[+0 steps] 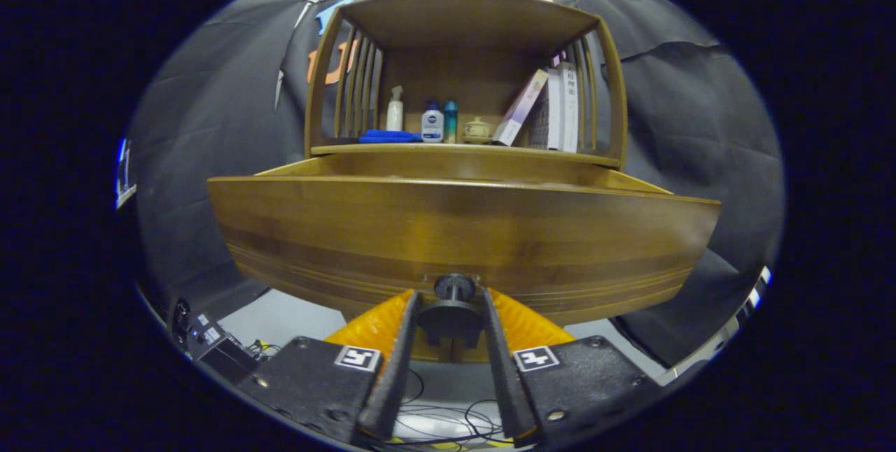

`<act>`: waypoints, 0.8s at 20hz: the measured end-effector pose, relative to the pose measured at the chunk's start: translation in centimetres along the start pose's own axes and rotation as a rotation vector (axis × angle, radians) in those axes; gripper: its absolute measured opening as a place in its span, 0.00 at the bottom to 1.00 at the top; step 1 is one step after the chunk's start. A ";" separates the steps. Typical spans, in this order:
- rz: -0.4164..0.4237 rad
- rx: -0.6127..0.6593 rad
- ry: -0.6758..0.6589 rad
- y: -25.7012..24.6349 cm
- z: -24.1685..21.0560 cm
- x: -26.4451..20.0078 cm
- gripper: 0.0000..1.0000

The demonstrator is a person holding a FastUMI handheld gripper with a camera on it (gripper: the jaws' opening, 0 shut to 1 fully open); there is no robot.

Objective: Pull open the drawer, take out the items inside it, and place them on the countertop above the cabinet.

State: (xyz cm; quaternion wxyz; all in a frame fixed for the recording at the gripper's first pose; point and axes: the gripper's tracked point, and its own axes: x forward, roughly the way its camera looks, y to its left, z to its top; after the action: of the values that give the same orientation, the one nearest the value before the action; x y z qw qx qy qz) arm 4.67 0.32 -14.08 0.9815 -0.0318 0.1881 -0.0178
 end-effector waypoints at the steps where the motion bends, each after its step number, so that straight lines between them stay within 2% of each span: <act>1: -0.003 -0.005 -0.009 -0.1 0.6 -0.7 0.66; 4: 0.006 -0.043 -0.062 -0.2 3.1 -2.5 0.95; 5: 0.007 -0.046 -0.075 -0.3 4.1 -3.1 0.99; 9: 0.038 -0.037 -0.082 -0.3 8.5 -4.2 1.00; 16: 0.064 -0.104 -0.085 -0.8 17.8 -1.0 1.00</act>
State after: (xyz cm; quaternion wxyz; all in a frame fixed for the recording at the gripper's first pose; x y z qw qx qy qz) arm 10.36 0.59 2.84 0.9857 -0.0772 0.1480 0.0249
